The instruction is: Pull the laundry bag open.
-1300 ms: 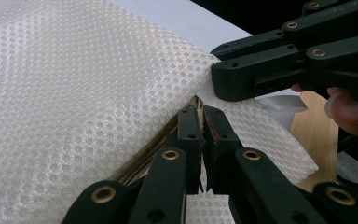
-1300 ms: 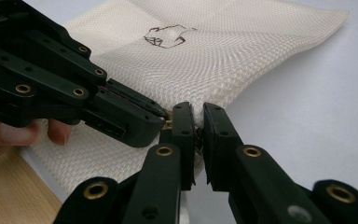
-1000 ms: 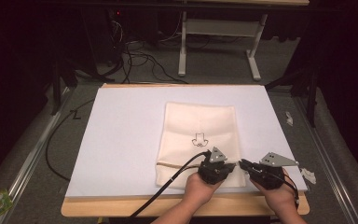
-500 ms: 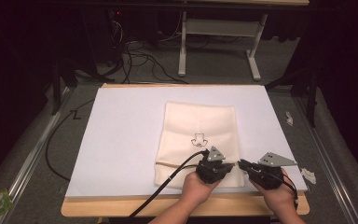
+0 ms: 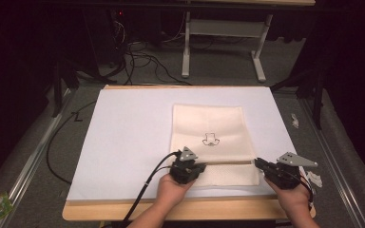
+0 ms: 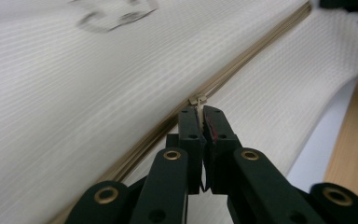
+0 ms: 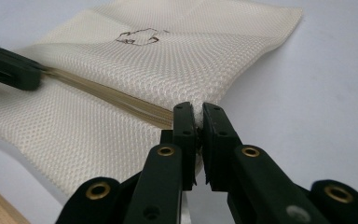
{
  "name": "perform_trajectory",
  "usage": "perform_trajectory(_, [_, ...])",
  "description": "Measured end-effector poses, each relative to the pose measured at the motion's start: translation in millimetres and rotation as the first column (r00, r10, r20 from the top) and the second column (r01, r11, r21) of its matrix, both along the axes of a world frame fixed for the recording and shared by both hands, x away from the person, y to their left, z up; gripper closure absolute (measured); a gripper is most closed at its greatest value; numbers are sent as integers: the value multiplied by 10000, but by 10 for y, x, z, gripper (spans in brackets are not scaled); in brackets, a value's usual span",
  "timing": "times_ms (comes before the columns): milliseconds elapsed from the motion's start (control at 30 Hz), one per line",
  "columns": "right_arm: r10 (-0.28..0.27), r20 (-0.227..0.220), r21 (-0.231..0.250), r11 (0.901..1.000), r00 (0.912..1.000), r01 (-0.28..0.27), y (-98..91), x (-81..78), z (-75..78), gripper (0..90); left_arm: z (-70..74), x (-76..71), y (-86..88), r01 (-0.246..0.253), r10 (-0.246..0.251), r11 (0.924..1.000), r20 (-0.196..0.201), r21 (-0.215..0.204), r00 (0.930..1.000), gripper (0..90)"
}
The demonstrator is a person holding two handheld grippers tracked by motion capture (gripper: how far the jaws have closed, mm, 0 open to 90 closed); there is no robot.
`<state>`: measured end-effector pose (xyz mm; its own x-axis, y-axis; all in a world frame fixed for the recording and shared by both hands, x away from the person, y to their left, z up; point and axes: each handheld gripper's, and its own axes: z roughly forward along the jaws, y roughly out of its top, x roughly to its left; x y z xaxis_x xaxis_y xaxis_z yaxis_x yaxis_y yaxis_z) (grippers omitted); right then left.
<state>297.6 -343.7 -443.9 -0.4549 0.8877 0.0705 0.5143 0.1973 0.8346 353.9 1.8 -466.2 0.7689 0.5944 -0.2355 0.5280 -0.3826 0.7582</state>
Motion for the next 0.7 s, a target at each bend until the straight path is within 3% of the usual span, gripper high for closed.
perform_trajectory(67, [-69,-12,29,10000,10000,69,-42,3,-9,862,11,-7,236,-148,149,9999,-274,18,9995,877])
perform_trajectory(100, [-69,-12,29,10000,10000,69,-42,3,-9,862,11,-7,236,-148,149,9999,-274,18,9995,877])
perform_trajectory(167, [-127,-62,-38,9999,9999,127,-60,-9,-19,861,29,-34,555,-479,484,9988,-377,131,9981,877])
perform_trajectory(200, [-127,-62,-38,9999,9999,127,-60,-9,-19,861,29,-34,555,-479,484,9988,-377,131,9981,877])
perform_trajectory(233, [-162,-118,-102,9998,9998,161,-54,-16,-30,861,-2,-38,755,-751,756,9971,-359,146,9965,877])
perform_trajectory(333, [-251,-123,-61,9997,9996,250,-87,-3,-35,860,-134,-30,1034,-1138,1081,9919,-953,-566,9896,877])
perform_trajectory(367, [-180,-172,68,9998,9997,181,-93,3,-35,859,-125,-16,1066,-1024,969,9933,-980,-528,9905,877])
perform_trajectory(433, [-152,-121,-104,9998,9998,151,-45,0,-34,859,-43,-26,1077,-1046,1027,9937,-486,-393,9935,876])
perform_trajectory(500, [-187,-19,-285,9994,9998,186,-15,-5,-24,859,-30,-34,1081,-1045,1013,9929,-564,-570,9933,876])
perform_trajectory(600, [-273,-28,-276,9992,9996,272,-62,-11,-32,858,-53,-71,1021,-568,559,9982,-467,-186,9973,875])
perform_trajectory(700, [-337,-144,-247,9991,9993,334,-98,-27,-57,856,-61,-85,980,-494,493,9988,-384,-15,9980,874])
